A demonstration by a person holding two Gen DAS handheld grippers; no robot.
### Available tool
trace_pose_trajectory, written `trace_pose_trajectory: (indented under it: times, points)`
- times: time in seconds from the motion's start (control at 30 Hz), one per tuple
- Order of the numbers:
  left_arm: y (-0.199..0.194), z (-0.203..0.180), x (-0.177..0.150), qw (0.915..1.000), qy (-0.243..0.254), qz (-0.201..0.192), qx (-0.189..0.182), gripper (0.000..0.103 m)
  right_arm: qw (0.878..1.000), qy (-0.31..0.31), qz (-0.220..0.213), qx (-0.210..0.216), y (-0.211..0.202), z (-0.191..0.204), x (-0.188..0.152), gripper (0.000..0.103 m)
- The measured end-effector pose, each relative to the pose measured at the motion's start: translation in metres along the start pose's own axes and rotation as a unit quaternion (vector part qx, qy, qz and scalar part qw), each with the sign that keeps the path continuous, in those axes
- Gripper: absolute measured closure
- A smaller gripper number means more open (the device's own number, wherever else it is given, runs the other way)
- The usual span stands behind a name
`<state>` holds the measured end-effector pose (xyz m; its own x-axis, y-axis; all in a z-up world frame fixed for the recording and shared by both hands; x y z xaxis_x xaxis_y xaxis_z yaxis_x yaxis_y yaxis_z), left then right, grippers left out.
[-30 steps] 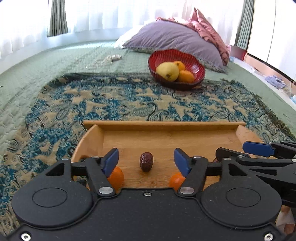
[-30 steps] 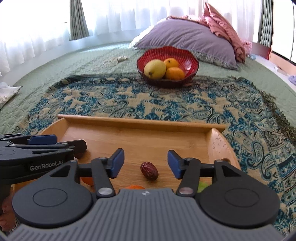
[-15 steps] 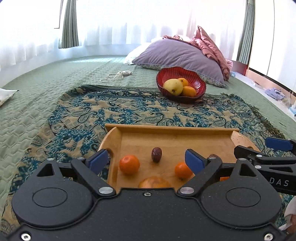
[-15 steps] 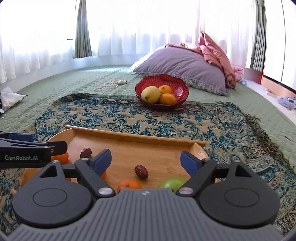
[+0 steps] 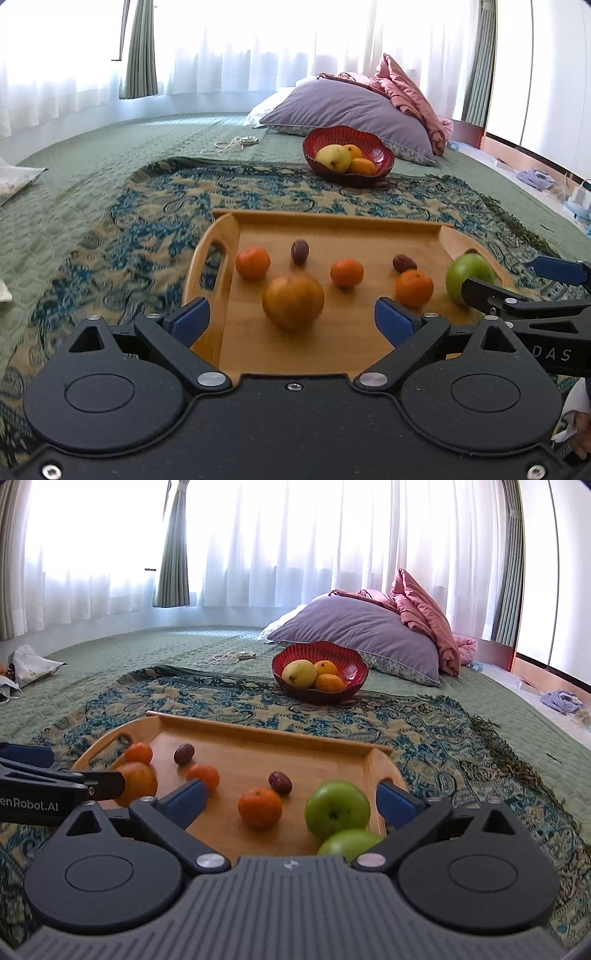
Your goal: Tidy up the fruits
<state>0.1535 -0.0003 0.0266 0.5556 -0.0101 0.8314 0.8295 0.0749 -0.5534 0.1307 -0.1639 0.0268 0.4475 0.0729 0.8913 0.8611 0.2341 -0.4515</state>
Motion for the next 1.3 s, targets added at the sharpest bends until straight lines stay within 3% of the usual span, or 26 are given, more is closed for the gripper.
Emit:
trace_pose_trajectory:
  times: [0.43,0.7,1.3]
  points:
    - [-0.004,0.003,-0.052,0.9995,0.012,0.024,0.018,0.004,1.000,0.023,0.001,-0.019,-0.023,-0.004,-0.056,0.000]
    - [0.004,0.002,-0.074,0.9986,0.031,0.035,0.026,0.003,1.000,0.015,0.024,-0.012,-0.021,0.000,-0.081,0.000]
    - [0.027,0.004,-0.083,0.9987,0.014,0.034,0.036,0.000,0.998,0.018,0.066,-0.002,0.002,0.002,-0.104,0.000]
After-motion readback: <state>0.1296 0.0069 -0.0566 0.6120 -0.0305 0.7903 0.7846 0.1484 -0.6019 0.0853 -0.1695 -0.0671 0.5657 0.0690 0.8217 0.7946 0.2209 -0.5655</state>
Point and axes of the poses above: each gripper's, at about its wrist camera, not at the fingertips, and y roughly the way its jaws point, z to its left, x to its top, the point moved 8 cm from there along y, roughly the way its jaws point, and after that the axes turned 11 degrees about x, right-handed, at the moved point
